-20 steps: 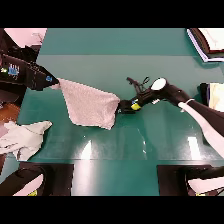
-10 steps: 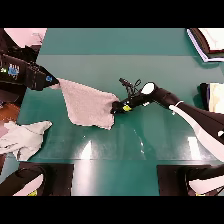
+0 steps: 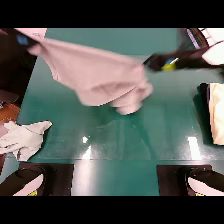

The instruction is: Fold the shirts.

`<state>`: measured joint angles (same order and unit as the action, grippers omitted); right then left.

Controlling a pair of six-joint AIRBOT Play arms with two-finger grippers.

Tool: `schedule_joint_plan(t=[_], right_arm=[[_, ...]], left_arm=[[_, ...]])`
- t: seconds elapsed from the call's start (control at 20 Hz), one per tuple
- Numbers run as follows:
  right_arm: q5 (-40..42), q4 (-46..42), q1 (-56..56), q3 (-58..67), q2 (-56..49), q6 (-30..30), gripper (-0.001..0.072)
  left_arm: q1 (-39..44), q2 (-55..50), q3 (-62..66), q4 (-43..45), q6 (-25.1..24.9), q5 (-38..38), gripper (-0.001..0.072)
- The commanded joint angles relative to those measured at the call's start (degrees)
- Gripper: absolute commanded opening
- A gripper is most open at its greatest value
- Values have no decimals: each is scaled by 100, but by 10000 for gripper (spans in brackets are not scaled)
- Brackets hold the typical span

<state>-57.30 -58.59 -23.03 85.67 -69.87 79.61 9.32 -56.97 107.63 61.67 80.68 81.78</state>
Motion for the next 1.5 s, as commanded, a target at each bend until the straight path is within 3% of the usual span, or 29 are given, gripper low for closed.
schedule_joint_plan(t=[0.0, 0.3, 0.5, 0.6, 0.75, 0.9, 1.0, 1.1, 1.25, 1.35, 1.45], right_arm=[[-90, -452, 697, 1145, 866, 90, 9], [-487, -656, 973, 2334, 1685, 87, 9], [-1115, -1064, 970, 2767, 1943, 92, 9], [-1349, -1054, 968, 2802, 1993, 94, 9], [-1947, -1036, 968, 2802, 1735, 354, 9], [-3202, -988, 966, 2719, 942, 763, 9], [-3650, -999, 822, 2238, 413, 780, 9], [-3661, -999, 614, 1493, -74, 772, 9], [-3045, -999, 382, 452, -835, 560, 10], [-2271, -997, 350, 103, -1349, 557, 11], [-1672, -984, 348, 61, -1790, 557, 12]], left_arm=[[-2, 2, 966, -619, 52, -334, 23], [-2, 4, 1163, -2708, 52, -435, 23], [-2, 9, 1163, -3136, 214, 0, 23], [-2, 9, 1091, -3130, 483, 374, 23], [-2, 9, 708, -2920, 490, 846, 23], [-2, 9, -328, -1545, 481, 1344, 23], [-2, 9, -1480, -798, 326, 1292, 23], [-2, 7, -2927, -667, -44, 752, 23], [-2, -136, -4892, -498, -570, -885, 23], [-87, -494, -5447, -334, -568, -1867, 23], [-273, -994, -5379, -396, -562, -2310, 23]])
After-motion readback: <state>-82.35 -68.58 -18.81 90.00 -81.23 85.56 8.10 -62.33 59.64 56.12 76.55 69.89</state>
